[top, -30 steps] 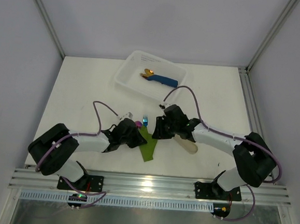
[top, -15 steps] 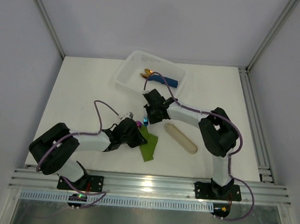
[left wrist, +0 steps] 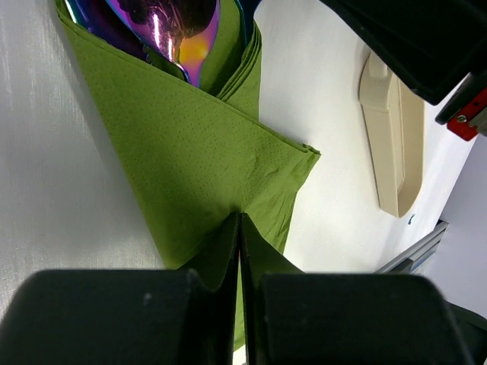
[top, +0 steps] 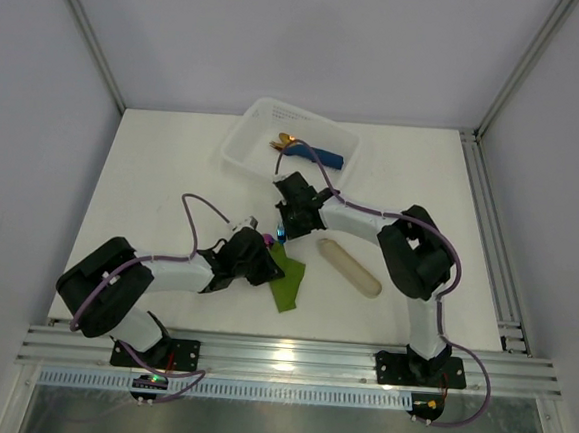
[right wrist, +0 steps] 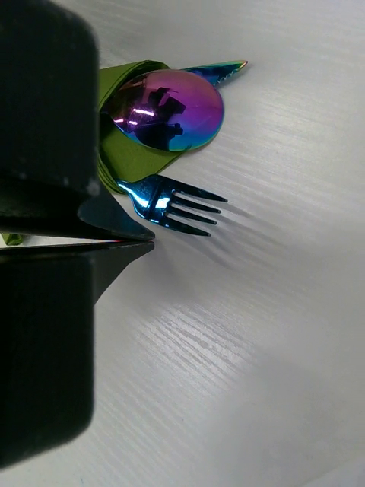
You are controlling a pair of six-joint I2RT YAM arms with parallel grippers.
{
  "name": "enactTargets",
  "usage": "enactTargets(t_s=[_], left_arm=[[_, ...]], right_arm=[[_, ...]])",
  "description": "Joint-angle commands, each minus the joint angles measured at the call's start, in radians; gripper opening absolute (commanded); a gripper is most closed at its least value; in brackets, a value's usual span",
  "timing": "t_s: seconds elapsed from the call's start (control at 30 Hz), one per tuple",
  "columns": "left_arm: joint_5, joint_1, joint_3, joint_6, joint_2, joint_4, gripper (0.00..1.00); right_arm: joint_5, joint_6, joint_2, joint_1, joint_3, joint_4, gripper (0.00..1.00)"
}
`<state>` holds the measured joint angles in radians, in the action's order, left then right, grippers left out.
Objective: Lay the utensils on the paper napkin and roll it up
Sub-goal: Adjust the utensils at the center of the board.
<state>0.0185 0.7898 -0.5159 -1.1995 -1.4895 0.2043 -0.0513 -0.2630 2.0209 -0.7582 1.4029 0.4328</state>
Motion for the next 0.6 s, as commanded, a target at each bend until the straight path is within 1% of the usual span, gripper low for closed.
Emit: enactTargets(t_s=[0.0, 0.03, 0.3, 0.57], left_arm=[[-0.025, 0.005, -0.015, 0.017, -0.012, -0.029, 0.00], [-0.025, 0.003, -0.015, 0.017, -0.012, -0.029, 0.00], [-0.025, 0.005, -0.016, 0.018, -0.011, -0.031, 0.00], [-0.023, 0.003, -0.021, 0.023, -0.012, -0.034, 0.00]], right_arm=[[0.036, -0.004, 0.022, -0.003, 0.036, -0.031, 0.04], [0.036, -0.005, 0.027, -0.006, 0.039, -0.040, 0.04], [0.191, -0.042, 0.035, -0.013, 0.044, -0.084, 0.04], [0.252, -0.051, 0.015, -0.012, 0.041, -0.101, 0.03]])
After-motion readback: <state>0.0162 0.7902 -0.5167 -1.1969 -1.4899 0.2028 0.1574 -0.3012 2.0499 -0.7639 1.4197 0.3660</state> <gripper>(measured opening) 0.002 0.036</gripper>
